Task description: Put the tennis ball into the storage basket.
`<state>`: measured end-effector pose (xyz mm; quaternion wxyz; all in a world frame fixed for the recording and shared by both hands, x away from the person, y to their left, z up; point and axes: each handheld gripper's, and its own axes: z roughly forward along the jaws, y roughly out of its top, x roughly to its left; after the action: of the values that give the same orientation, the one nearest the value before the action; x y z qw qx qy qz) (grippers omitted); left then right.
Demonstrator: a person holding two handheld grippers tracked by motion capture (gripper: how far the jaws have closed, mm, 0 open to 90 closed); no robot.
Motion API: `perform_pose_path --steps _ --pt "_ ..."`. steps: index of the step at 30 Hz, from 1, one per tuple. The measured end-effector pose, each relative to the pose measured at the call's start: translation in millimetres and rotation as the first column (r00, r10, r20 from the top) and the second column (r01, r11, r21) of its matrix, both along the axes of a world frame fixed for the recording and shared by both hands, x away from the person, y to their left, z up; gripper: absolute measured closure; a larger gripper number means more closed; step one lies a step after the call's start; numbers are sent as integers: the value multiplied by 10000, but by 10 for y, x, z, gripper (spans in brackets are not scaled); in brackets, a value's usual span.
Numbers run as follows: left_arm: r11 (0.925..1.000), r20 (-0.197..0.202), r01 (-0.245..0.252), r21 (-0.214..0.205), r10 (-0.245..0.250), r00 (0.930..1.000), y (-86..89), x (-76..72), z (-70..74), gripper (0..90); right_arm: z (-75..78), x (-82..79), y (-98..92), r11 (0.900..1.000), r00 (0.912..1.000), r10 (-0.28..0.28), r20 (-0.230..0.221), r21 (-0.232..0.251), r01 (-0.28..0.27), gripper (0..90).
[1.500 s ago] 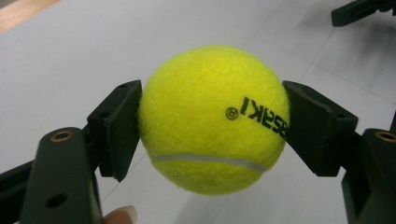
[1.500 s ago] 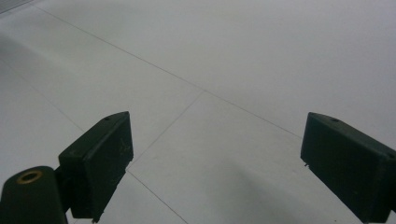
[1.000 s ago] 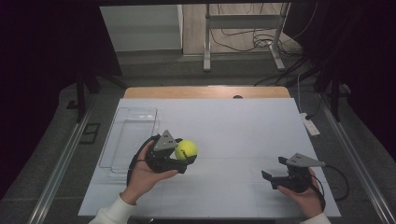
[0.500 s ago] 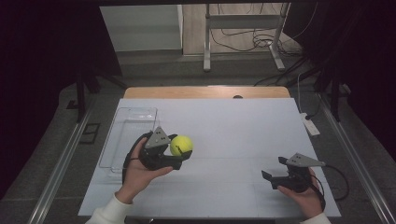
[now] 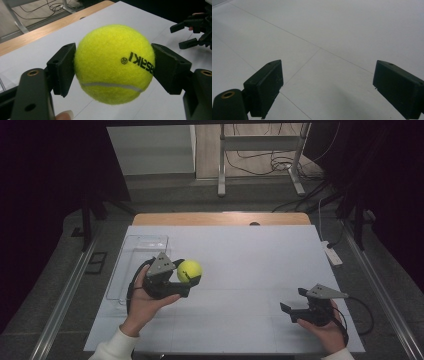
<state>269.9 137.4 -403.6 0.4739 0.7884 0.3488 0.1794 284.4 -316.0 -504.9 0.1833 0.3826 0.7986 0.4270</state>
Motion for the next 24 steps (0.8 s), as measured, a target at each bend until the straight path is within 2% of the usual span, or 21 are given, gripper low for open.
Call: perform_pose_path --steps 24 --pt "9989 175 -382 -287 387 9991 45 154 68 262 -7 8 -3 10000 10000 -27 -36 17 27 98"
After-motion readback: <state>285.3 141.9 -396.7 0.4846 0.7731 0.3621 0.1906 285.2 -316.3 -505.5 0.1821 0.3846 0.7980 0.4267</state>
